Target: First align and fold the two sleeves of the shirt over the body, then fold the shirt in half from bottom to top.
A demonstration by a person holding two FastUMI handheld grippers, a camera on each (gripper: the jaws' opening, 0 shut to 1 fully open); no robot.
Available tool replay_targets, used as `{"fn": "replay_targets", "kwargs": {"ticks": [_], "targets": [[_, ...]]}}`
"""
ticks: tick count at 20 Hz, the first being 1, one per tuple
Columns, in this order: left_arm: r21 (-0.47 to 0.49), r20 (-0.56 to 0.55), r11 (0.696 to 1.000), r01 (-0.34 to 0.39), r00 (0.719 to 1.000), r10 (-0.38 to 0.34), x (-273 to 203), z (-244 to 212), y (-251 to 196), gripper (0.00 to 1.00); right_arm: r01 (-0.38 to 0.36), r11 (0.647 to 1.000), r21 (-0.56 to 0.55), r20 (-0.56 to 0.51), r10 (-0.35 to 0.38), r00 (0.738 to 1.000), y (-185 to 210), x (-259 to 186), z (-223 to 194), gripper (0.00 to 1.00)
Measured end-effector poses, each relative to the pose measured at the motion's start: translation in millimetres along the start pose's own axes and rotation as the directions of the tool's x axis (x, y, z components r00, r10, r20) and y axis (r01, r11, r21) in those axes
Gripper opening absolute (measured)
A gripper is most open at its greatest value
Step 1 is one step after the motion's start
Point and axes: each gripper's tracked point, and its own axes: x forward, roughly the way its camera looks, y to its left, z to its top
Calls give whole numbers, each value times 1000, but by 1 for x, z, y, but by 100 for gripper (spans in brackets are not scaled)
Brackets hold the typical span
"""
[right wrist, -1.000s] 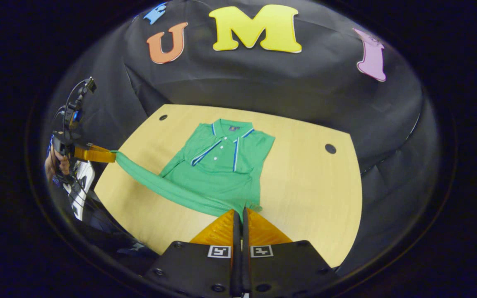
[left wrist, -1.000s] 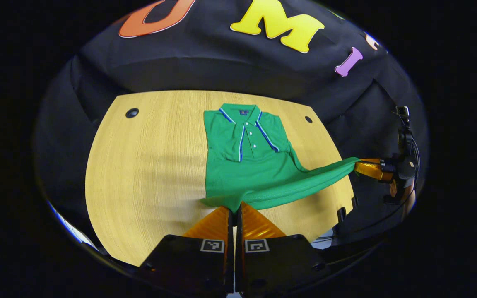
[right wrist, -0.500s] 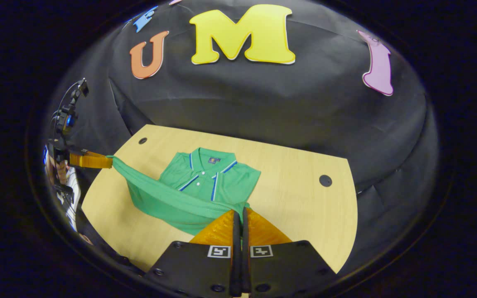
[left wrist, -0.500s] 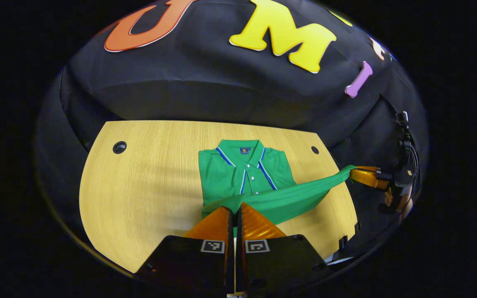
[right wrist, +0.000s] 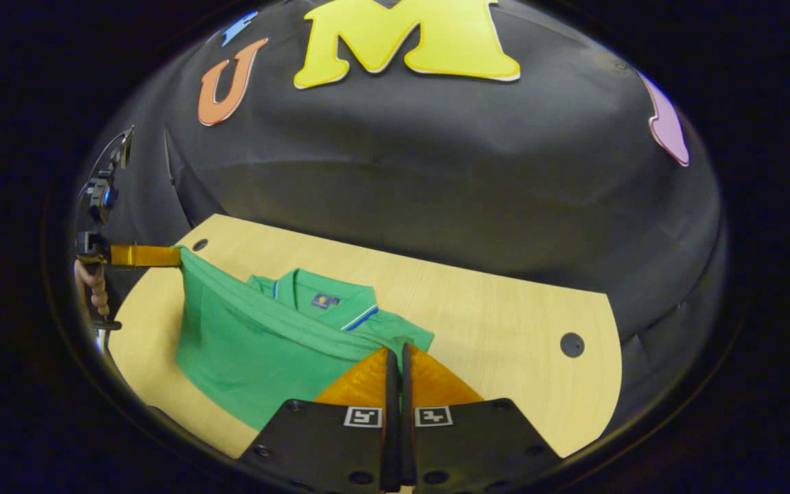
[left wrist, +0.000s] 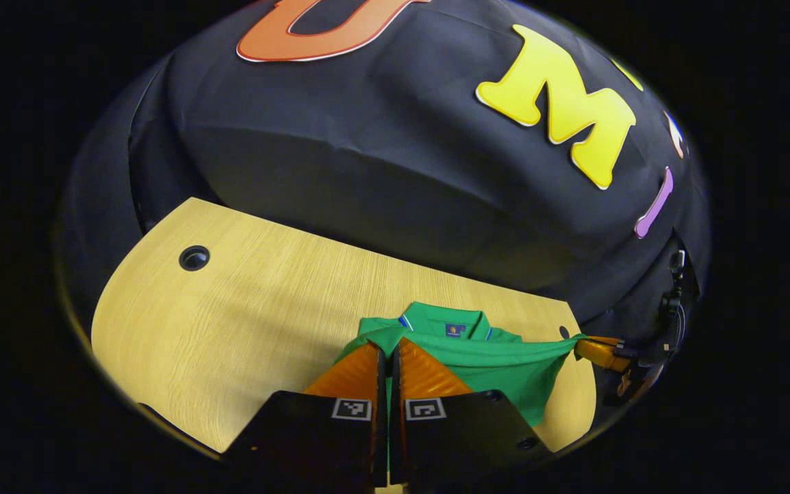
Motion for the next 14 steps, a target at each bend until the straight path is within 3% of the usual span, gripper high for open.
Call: {"fn": "replay_targets", "kwargs": {"ticks": [5, 6, 7, 10, 13, 14], "targets": [[61, -50, 997, -47, 997, 50, 59, -27, 16, 4, 27, 999, -29, -26, -28, 999, -5, 57, -19, 2], [84, -65, 995, -56, 996, 61, 67, -32, 19, 4, 29, 999, -21, -26, -29, 999, -5, 62, -20, 0], [96, -71, 994, -59, 995, 66, 71, -34, 23, 4, 33, 999, -9, -29, -33, 999, -5, 69, -22, 6], [136, -83, 986, -99, 990, 111, 80, -39, 35, 5, 64, 998, -16, -39, -64, 997, -9, 79, -27, 4], [171, -72, 970, -170, 980, 185, 79, -39, 49, 12, 102, 995, -16, -40, -102, 994, -13, 82, -27, 14], [176, -69, 967, -185, 978, 199, 75, -38, 51, 21, 120, 992, -22, -30, -121, 992, -16, 78, -24, 25]]}}
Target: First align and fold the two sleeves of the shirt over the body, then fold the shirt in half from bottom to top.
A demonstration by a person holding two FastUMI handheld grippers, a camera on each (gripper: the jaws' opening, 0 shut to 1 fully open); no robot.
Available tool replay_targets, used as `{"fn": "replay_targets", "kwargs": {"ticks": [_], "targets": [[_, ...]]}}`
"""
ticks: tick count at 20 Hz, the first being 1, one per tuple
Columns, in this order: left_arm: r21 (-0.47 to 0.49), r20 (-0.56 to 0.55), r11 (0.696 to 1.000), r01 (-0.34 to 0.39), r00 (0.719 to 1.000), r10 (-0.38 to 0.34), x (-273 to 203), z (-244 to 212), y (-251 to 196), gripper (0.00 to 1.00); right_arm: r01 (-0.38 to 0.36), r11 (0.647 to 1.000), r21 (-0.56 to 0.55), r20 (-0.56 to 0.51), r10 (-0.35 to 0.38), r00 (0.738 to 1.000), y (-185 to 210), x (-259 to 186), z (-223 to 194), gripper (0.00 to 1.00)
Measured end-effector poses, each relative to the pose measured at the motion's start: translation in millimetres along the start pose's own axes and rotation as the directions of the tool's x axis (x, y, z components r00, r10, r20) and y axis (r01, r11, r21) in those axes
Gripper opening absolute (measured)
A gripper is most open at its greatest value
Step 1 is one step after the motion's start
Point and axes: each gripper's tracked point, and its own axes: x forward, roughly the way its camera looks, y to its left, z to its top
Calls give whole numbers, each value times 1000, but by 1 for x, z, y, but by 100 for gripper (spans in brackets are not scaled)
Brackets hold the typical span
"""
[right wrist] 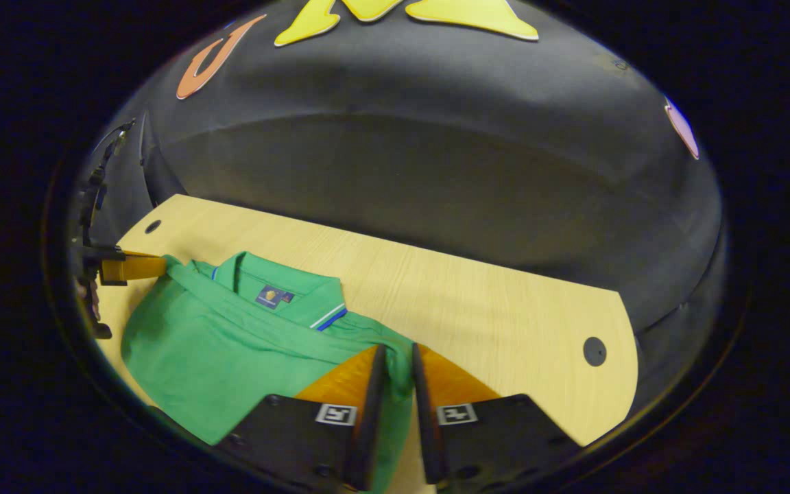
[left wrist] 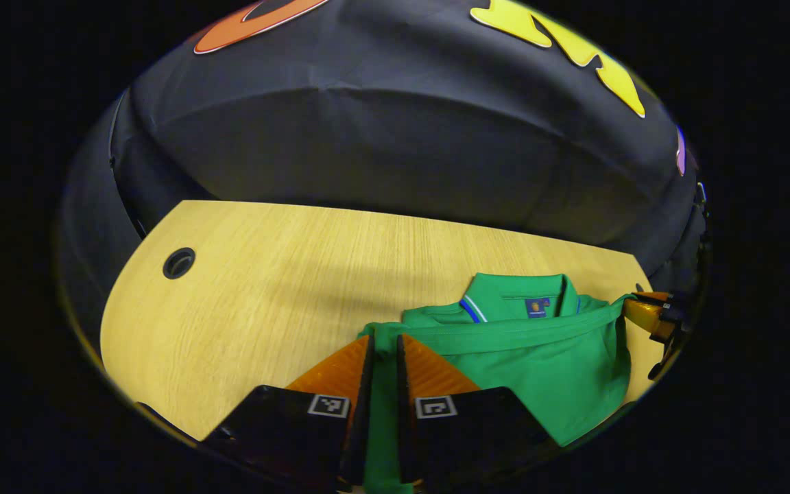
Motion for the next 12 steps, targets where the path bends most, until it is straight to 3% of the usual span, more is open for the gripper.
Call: {"fn": "replay_targets", "kwargs": {"ticks": [1, 4, 5, 9, 12], "targets": [[-10, -3, 1000, -2, 1000, 2, -5, 0, 1, 30, 13, 1000, -2, 19, -13, 1000, -2, -3, 5, 37], [-32, 23, 999, 24, 999, -23, -27, 10, -4, 82, 36, 999, 15, 40, -36, 999, -3, -20, 10, 84], [-21, 43, 1000, 18, 999, -17, -34, 13, -2, 99, 39, 999, 20, 51, -40, 998, -2, -27, 13, 85], [16, 168, 1000, -6, 986, 4, -91, 50, -3, 100, 59, 998, 32, 126, -63, 990, 4, -84, 28, 89], [30, 297, 999, -13, 955, 4, -160, 85, -6, 99, 84, 995, 50, 220, -93, 971, 8, -150, 47, 94]]}}
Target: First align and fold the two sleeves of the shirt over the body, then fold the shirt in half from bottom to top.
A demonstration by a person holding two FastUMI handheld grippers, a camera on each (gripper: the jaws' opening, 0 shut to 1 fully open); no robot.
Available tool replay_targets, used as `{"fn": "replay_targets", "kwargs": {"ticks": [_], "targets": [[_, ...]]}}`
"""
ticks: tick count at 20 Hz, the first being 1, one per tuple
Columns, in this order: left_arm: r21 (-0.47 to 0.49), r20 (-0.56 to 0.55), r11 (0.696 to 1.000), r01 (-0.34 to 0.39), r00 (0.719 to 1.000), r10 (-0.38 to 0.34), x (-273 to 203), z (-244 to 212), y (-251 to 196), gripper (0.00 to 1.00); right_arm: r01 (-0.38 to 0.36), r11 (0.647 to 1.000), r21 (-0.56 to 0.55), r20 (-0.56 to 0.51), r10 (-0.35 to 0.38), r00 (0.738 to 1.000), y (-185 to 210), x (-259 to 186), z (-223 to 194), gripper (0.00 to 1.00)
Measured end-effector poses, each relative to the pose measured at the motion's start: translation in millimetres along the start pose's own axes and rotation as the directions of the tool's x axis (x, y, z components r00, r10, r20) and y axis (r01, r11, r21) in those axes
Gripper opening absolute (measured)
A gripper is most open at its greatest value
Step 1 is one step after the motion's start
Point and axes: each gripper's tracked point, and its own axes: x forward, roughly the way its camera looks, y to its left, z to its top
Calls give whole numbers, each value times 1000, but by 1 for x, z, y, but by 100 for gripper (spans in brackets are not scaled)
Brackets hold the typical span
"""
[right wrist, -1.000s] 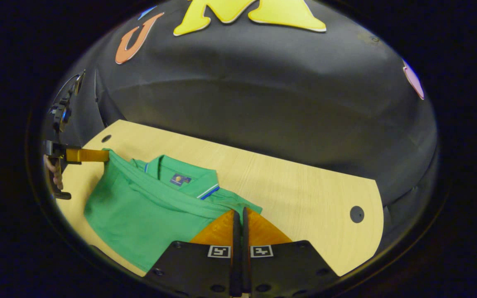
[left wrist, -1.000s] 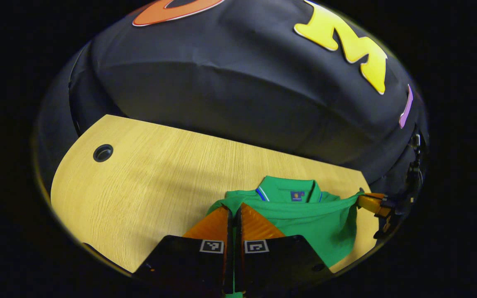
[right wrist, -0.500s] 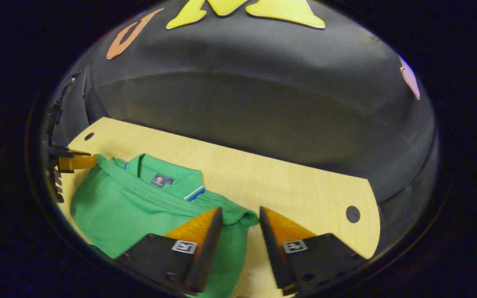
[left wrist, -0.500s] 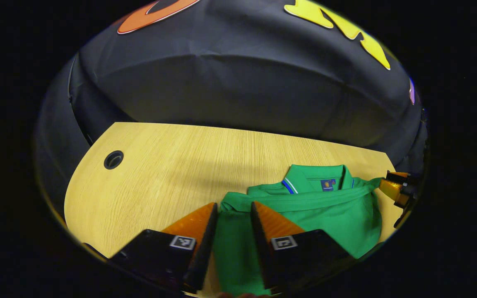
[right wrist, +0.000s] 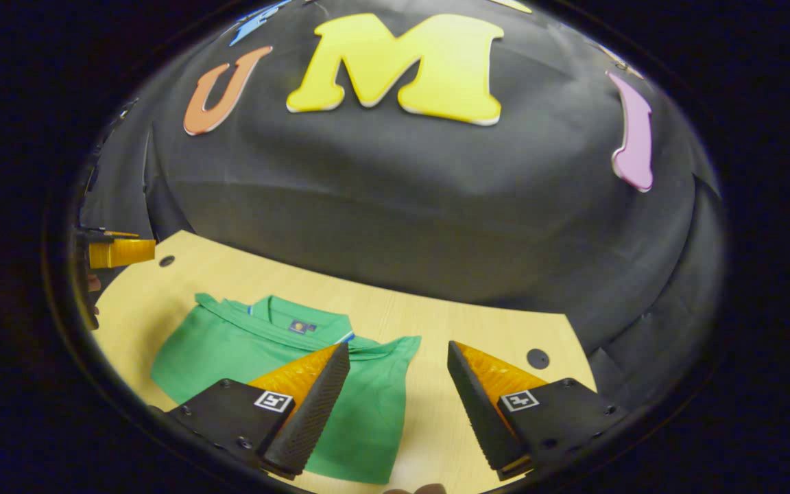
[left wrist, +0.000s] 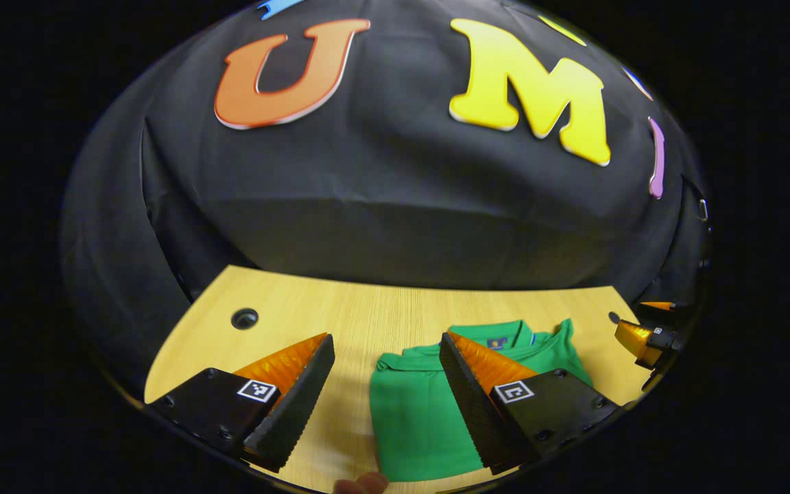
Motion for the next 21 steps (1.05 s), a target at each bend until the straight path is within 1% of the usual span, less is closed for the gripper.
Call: {"fn": "replay_targets", "kwargs": {"ticks": [2, 4, 5, 6, 7, 8, 9, 10, 11, 12, 13, 14, 15, 18, 19, 20, 21], "targets": [[23, 99, 1000, 6, 995, -8, -45, 37, -7, 99, 26, 1000, 7, 73, -26, 997, -5, -49, 25, 94], [61, 194, 998, 1, 981, -13, -93, 67, -10, 98, 51, 998, 37, 156, -56, 986, -9, -102, 52, 94], [71, 239, 997, -2, 971, -15, -119, 82, -12, 99, 66, 997, 51, 199, -74, 977, -12, -128, 64, 94], [72, 276, 997, 6, 961, -26, -141, 93, -18, 98, 79, 995, 67, 244, -93, 965, -14, -154, 77, 92], [67, 297, 998, 22, 954, -41, -162, 99, -27, 98, 87, 993, 78, 282, -105, 954, -13, -178, 87, 92], [57, 313, 998, 30, 949, -46, -182, 104, -31, 98, 93, 992, 89, 311, -116, 943, -12, -201, 92, 94], [50, 334, 998, 32, 941, -47, -202, 106, -32, 98, 91, 991, 99, 336, -119, 934, -9, -223, 95, 94], [48, 362, 998, 32, 931, -47, -221, 109, -34, 98, 91, 990, 109, 356, -124, 926, -6, -244, 97, 92], [53, 386, 998, 32, 921, -50, -234, 111, -39, 100, 89, 989, 116, 377, -127, 917, -5, -262, 99, 92], [60, 400, 998, 33, 915, -54, -246, 112, -43, 98, 88, 988, 125, 400, -132, 907, -3, -281, 100, 92], [72, 408, 997, 37, 911, -63, -258, 110, -48, 88, 92, 987, 128, 415, -138, 899, -1, -298, 98, 92], [75, 415, 997, 30, 908, -58, -270, 108, -49, 88, 97, 987, 129, 425, -143, 894, 1, -313, 95, 94], [78, 421, 997, 26, 905, -56, -282, 105, -50, 98, 99, 987, 127, 431, -145, 890, 5, -323, 91, 94], [85, 438, 996, 6, 898, -43, -304, 88, -42, 98, 103, 986, 129, 446, -151, 882, 16, -351, 76, 94], [82, 433, 997, 8, 900, -43, -311, 81, -41, 98, 106, 985, 134, 452, -157, 878, 19, -359, 71, 94], [67, 429, 998, 4, 903, -33, -316, 75, -39, 98, 102, 985, 139, 455, -155, 877, 23, -365, 66, 92], [52, 425, 999, 6, 905, -28, -321, 70, -39, 98, 93, 986, 140, 453, -147, 879, 30, -374, 66, 94]]}}
